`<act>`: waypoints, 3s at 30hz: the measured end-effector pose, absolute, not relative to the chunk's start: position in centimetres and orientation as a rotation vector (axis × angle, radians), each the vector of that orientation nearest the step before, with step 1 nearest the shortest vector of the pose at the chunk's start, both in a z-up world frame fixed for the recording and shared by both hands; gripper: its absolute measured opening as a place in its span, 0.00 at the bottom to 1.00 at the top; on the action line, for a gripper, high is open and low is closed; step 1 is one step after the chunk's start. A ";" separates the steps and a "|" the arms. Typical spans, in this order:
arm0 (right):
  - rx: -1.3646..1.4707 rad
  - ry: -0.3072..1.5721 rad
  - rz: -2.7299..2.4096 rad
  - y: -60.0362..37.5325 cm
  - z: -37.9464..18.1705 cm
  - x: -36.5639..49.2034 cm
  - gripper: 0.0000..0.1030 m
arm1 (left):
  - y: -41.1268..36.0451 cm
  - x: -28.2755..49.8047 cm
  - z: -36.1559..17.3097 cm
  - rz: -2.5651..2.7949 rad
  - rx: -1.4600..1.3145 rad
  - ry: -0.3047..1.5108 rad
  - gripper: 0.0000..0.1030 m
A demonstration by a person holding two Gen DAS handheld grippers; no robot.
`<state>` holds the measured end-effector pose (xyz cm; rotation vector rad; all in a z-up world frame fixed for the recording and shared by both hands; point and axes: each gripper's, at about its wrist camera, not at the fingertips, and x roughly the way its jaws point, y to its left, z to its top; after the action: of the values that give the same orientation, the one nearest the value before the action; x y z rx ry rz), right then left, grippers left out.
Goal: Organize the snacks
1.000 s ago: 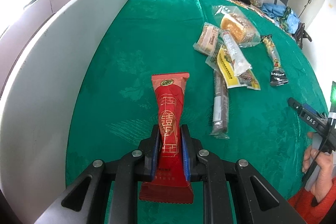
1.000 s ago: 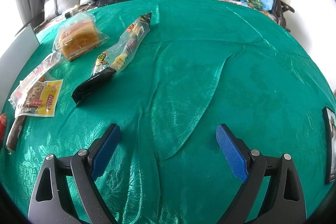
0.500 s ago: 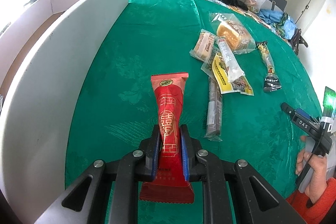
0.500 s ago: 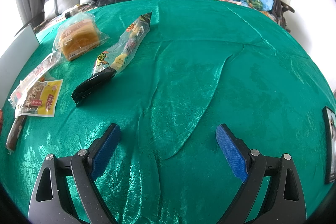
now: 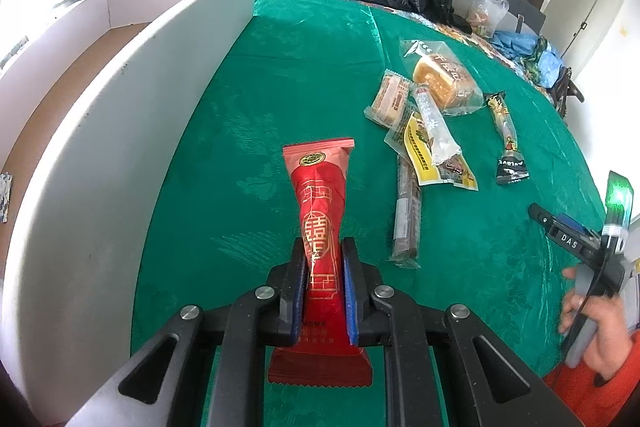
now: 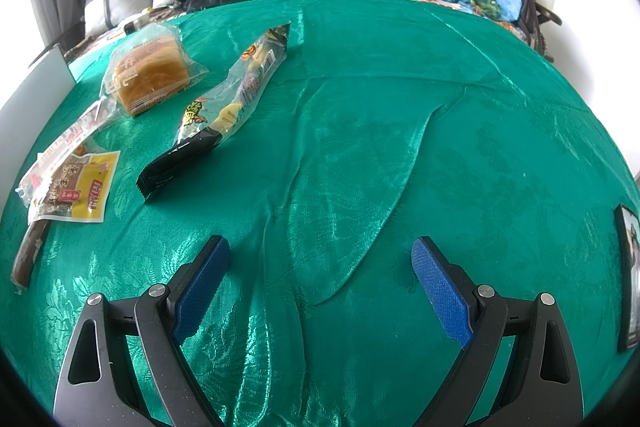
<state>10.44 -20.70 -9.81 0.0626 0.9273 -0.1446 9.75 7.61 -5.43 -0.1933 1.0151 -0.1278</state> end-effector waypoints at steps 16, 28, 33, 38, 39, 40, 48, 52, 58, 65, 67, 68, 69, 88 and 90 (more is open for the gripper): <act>0.194 1.158 0.220 -4.4 -4.7 22.9 0.85 | 7.9 7.5 -4.2 -0.170 -0.227 0.971 0.15; 0.459 1.207 0.331 -9.0 -5.1 21.9 0.19 | 8.1 7.9 -4.5 -0.227 -0.307 0.986 0.15; 0.506 1.208 0.378 -8.1 -3.0 19.9 0.19 | 11.0 8.4 -0.4 -0.258 -0.455 0.921 0.15; 0.515 1.118 0.641 0.9 4.2 18.5 0.19 | 18.5 8.6 5.4 -0.126 -0.461 0.785 0.15; 0.509 1.094 0.702 3.7 6.0 18.4 0.19 | 20.7 8.6 6.3 -0.075 -0.442 0.767 0.15; 0.503 1.079 0.749 6.3 7.2 18.2 0.19 | 22.6 8.8 6.8 -0.030 -0.428 0.763 0.15; 0.360 1.020 0.840 18.4 10.9 15.9 0.68 | 32.8 8.1 6.3 0.282 -0.395 0.775 0.95; 0.255 0.958 0.761 14.5 10.5 13.8 0.68 | 32.5 6.4 5.4 0.271 -0.448 0.755 0.95; 0.037 0.941 0.323 -1.1 0.2 13.0 0.68 | 23.7 6.1 5.6 0.023 -0.432 0.740 0.95; -0.077 0.970 -0.018 -16.3 -7.9 8.8 0.68 | 9.0 7.0 1.7 -0.266 -0.293 0.864 0.99; -0.070 0.974 -0.061 -18.4 -8.7 9.1 0.68 | 6.2 8.0 -1.1 -0.275 -0.236 0.911 0.99; -0.061 0.978 -0.079 -19.1 -8.9 9.4 0.68 | 5.8 8.3 -1.9 -0.272 -0.226 0.920 0.99; -0.052 0.980 -0.090 -19.8 -9.1 9.6 0.68 | 5.4 8.8 -3.2 -0.267 -0.216 0.933 0.99; 0.028 0.913 -0.087 -21.5 -9.5 9.9 0.81 | 4.1 13.3 -9.5 -0.185 -0.031 0.997 1.00; 0.027 0.915 -0.087 -21.4 -9.4 10.0 0.82 | 4.4 13.2 -9.7 -0.191 -0.056 0.986 1.00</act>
<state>10.02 -21.45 -9.44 0.0273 0.9149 -0.0873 13.23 4.42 -9.66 -0.0562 0.9861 -0.1907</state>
